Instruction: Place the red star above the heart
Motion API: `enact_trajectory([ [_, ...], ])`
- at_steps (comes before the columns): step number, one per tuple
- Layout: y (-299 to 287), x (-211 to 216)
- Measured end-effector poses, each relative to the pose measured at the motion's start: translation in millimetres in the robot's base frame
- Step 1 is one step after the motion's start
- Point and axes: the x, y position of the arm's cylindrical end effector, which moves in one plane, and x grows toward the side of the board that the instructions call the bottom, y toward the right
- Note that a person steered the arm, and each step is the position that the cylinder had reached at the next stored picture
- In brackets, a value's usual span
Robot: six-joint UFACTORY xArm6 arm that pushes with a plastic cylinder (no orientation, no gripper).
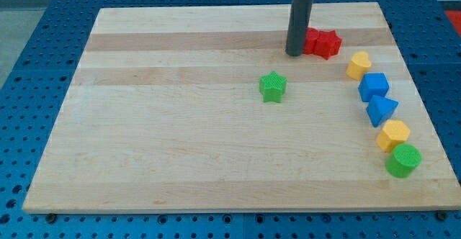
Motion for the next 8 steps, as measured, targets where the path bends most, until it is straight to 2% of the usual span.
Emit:
enact_trajectory([
  [2, 19.8, -1.2],
  [4, 19.8, -25.9],
  [8, 52.3, -25.1],
])
